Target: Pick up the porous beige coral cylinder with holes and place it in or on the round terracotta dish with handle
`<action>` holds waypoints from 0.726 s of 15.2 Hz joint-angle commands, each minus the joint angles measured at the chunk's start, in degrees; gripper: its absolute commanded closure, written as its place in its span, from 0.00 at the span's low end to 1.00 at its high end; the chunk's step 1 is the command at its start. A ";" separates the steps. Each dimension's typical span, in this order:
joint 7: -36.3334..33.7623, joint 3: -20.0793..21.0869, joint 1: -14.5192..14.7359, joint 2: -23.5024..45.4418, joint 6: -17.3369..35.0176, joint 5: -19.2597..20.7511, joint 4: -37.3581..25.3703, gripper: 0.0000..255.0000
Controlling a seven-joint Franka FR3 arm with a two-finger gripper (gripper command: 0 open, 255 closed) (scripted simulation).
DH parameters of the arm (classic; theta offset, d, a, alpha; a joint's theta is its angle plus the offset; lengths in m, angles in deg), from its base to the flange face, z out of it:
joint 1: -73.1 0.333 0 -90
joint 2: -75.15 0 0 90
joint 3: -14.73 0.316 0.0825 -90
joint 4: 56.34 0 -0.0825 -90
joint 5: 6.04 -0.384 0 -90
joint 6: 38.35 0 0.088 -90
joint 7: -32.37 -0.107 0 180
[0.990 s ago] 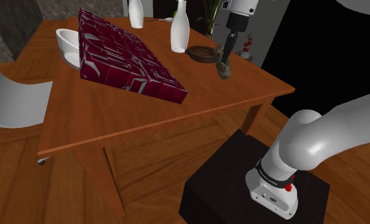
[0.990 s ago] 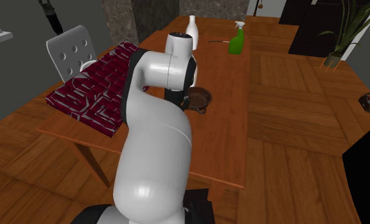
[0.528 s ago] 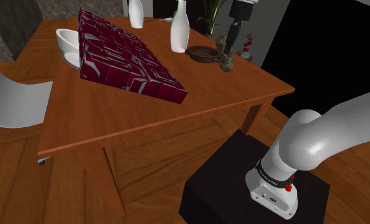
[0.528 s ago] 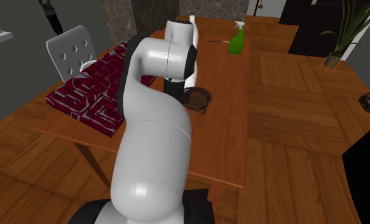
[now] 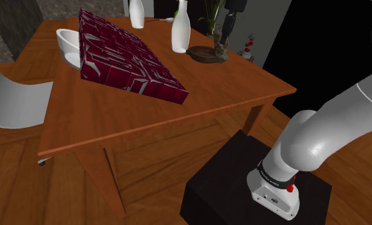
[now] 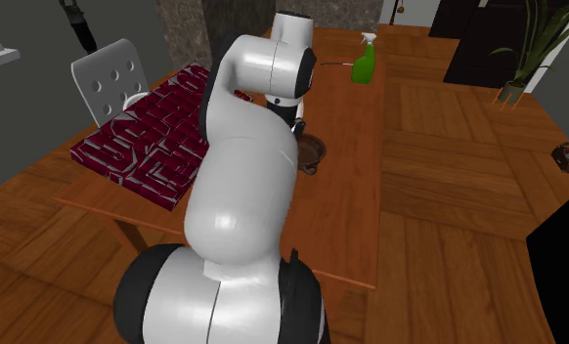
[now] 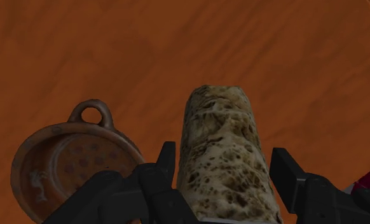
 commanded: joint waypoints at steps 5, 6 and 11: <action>6.03 -4.66 -0.97 15.55 -2.27 -4.31 -16.41 1.00; 7.06 -5.35 -1.46 18.32 -2.99 -5.36 -19.55 1.00; 11.52 -7.75 -6.51 34.24 -9.14 -12.30 -39.59 1.00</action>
